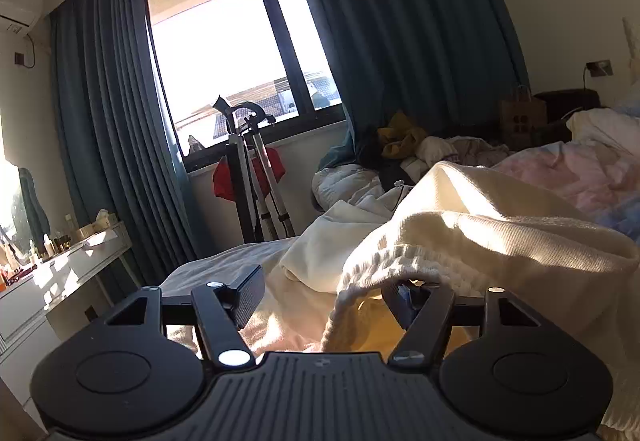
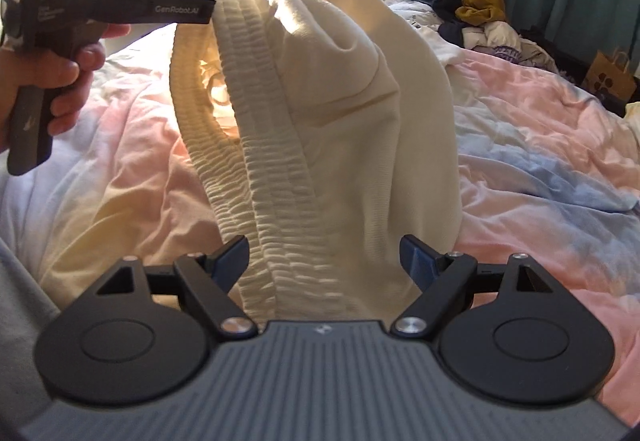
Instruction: Fold clothes
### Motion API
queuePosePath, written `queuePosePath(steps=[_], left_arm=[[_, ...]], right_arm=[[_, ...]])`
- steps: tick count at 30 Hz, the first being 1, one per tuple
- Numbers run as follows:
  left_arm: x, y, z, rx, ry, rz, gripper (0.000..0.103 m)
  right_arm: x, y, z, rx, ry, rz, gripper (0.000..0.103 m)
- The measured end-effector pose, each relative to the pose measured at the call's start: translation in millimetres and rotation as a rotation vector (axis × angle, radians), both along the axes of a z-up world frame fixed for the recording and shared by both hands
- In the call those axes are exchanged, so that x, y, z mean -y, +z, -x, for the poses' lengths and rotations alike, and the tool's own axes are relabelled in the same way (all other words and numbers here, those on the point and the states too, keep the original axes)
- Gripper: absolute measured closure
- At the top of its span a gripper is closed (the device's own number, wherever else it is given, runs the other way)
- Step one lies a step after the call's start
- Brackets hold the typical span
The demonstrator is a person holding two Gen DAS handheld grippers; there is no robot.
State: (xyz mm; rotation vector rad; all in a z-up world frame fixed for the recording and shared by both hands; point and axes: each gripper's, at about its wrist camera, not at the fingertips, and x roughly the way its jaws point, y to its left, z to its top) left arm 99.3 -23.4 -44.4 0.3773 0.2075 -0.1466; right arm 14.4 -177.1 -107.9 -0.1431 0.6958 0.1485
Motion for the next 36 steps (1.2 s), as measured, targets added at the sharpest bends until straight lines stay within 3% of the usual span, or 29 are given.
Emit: queuePosePath(steps=[3, 7, 11, 14, 17, 19, 24, 30, 36], left_arm=[[12.5, -9.3, -8.7, -0.037, -0.007, -0.008, 0.052], [3.6, -10.7, -24.4, -0.108, 0.033, 0.048, 0.072], [-25.1, -3.9, -30.8, -0.149, 0.053, 0.16, 0.081], [-42.7, 1.6, -29.8, -0.161, 0.052, 0.265, 0.087], [-50.8, 11.2, -26.4, -0.151, 0.049, 0.329, 0.092], [-56.0, 20.4, -23.0, -0.135, 0.051, 0.371, 0.093], [-96.6, 62.0, -25.7, -0.139, 0.08, 0.528, 0.094], [-169.8, 114.0, -51.5, -0.109, 0.152, 0.555, 0.094], [-248.6, 157.9, -83.7, -0.078, 0.297, 0.532, 0.094]], right_arm=[[-4.7, -8.5, 0.8, -0.042, -0.074, 0.036, 0.019], [-6.0, -8.9, 6.6, -0.026, -0.169, 0.053, 0.019], [-4.8, -8.7, 15.0, -0.02, -0.239, 0.031, 0.021], [-6.4, -8.6, 23.5, 0.0, -0.265, 0.008, 0.034], [-8.2, -6.0, 30.7, 0.024, -0.27, -0.052, 0.076], [-12.7, -2.0, 34.8, 0.048, -0.266, -0.1, 0.08], [-22.1, 13.4, 35.0, 0.086, -0.195, -0.249, 0.085], [-73.7, 43.0, 16.6, 0.109, 0.004, -0.395, 0.09], [-148.3, 64.9, -36.8, 0.061, 0.218, -0.55, 0.092]])
